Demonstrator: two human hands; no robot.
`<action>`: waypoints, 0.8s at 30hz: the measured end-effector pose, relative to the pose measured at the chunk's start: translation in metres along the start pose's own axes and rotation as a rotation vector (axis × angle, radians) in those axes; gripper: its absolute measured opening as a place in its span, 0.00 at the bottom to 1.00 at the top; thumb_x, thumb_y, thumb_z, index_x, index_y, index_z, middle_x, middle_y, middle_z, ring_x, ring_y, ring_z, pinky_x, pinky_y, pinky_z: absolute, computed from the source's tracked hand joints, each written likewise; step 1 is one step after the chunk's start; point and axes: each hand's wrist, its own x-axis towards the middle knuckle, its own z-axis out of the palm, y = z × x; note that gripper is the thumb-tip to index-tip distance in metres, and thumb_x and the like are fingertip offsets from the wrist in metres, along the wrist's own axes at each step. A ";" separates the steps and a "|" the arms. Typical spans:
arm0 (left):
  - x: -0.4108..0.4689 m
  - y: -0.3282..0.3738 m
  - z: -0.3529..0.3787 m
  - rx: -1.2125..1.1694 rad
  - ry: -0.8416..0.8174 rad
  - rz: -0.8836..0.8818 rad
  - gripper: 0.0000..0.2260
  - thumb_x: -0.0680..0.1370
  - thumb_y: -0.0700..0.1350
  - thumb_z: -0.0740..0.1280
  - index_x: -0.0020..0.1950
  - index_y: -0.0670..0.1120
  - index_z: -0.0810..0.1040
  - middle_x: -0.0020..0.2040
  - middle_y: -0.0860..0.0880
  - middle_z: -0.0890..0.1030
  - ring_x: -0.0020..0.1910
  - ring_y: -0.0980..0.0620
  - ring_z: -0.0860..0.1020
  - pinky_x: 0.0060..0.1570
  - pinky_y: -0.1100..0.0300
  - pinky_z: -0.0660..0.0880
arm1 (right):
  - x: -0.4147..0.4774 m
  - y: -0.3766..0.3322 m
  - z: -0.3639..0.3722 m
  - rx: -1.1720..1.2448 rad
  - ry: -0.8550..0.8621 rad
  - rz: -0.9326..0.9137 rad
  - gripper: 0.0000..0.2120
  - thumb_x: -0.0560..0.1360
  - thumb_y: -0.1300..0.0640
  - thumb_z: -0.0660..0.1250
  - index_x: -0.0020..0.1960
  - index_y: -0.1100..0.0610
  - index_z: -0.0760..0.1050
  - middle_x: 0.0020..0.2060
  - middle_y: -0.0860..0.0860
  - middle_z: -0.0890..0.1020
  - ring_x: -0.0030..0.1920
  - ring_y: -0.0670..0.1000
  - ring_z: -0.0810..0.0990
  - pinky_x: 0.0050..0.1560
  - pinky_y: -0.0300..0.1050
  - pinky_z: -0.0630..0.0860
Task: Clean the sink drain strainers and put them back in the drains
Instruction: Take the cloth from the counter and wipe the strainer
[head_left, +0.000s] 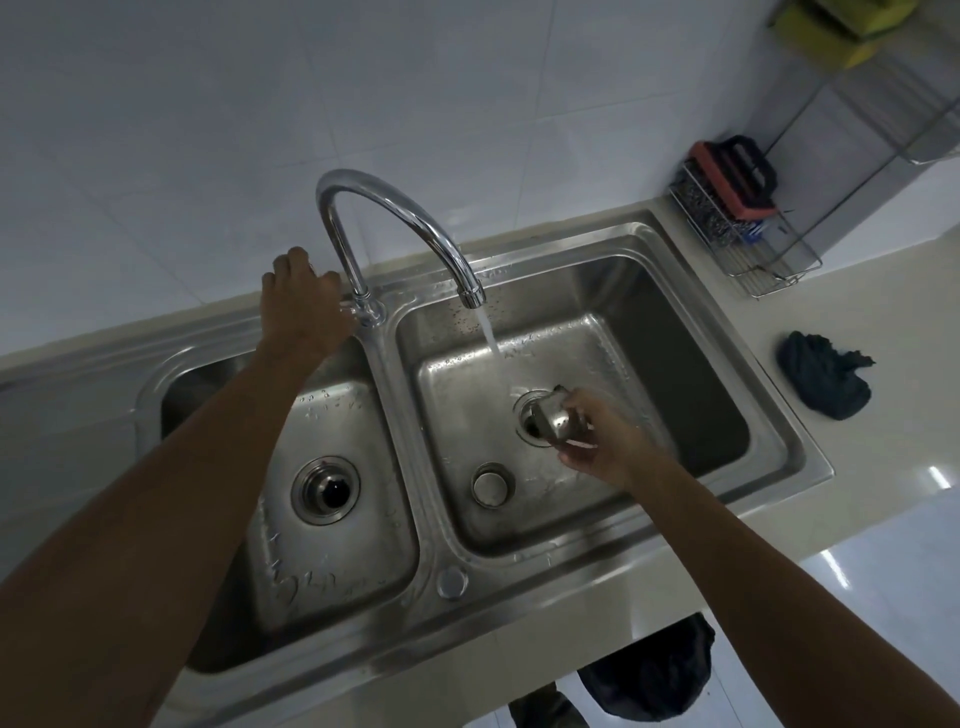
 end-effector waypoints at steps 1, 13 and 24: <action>-0.001 0.001 -0.001 -0.010 0.006 0.005 0.18 0.75 0.49 0.73 0.58 0.37 0.82 0.60 0.35 0.71 0.60 0.34 0.70 0.60 0.43 0.69 | -0.001 0.004 0.000 -0.189 0.042 -0.049 0.23 0.64 0.47 0.77 0.55 0.56 0.81 0.45 0.56 0.85 0.43 0.52 0.85 0.41 0.47 0.81; -0.029 0.025 0.001 -0.084 0.085 -0.010 0.16 0.77 0.47 0.69 0.58 0.37 0.82 0.64 0.35 0.70 0.64 0.36 0.68 0.62 0.45 0.68 | 0.006 0.042 0.009 -1.253 0.190 -0.363 0.48 0.60 0.43 0.83 0.71 0.56 0.64 0.61 0.56 0.71 0.60 0.57 0.77 0.60 0.50 0.75; -0.070 0.055 0.021 -0.178 0.112 -0.036 0.20 0.79 0.50 0.68 0.67 0.41 0.76 0.76 0.32 0.60 0.75 0.33 0.61 0.71 0.39 0.65 | 0.052 0.062 -0.001 -1.667 0.142 -0.269 0.35 0.78 0.49 0.66 0.78 0.58 0.54 0.67 0.59 0.72 0.64 0.60 0.74 0.62 0.53 0.73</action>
